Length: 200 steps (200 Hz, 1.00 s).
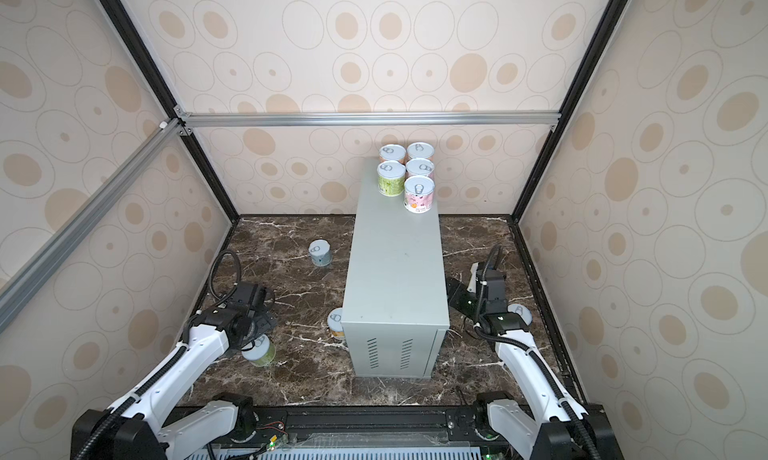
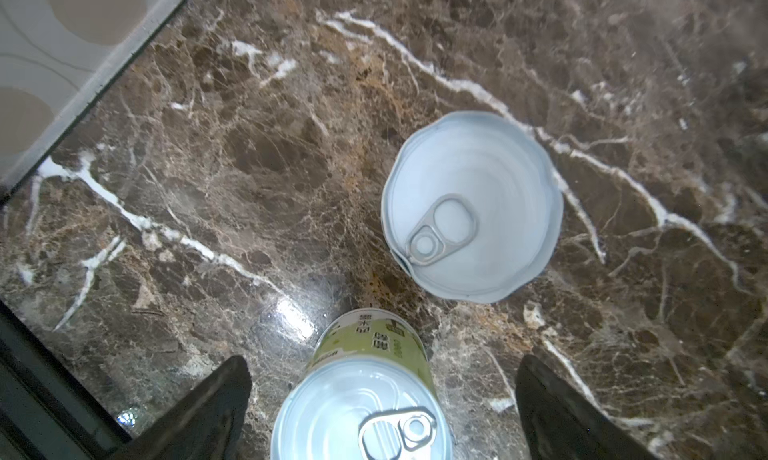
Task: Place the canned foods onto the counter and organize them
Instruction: 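Lower the left gripper onto the green-labelled white-lidded floor can, then close the left gripper on the green-labelled can and lift it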
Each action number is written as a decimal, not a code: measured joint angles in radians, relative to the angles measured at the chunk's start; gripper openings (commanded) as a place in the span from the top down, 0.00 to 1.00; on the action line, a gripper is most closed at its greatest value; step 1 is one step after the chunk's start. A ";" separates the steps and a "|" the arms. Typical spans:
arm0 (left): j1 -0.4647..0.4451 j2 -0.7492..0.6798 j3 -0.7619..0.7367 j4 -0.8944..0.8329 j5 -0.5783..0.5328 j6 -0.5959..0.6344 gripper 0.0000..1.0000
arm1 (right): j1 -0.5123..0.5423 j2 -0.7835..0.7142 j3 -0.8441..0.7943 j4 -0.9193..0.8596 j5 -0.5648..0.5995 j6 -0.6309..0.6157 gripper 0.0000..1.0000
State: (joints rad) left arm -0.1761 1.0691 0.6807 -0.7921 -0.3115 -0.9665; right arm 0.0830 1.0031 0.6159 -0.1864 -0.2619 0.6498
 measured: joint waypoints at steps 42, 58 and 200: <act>-0.010 0.020 -0.040 0.035 0.034 0.000 0.01 | 0.000 0.000 -0.003 0.000 0.000 0.000 0.05; -0.013 0.035 -0.054 0.050 0.048 -0.001 0.01 | 0.000 0.000 -0.004 0.000 0.000 0.000 0.06; -0.038 0.088 -0.116 0.143 0.110 0.005 0.18 | 0.000 0.000 -0.005 0.000 0.000 0.000 0.05</act>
State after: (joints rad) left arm -0.2142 1.1568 0.5648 -0.6495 -0.2016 -0.9611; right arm 0.0830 1.0031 0.6109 -0.1864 -0.2619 0.6498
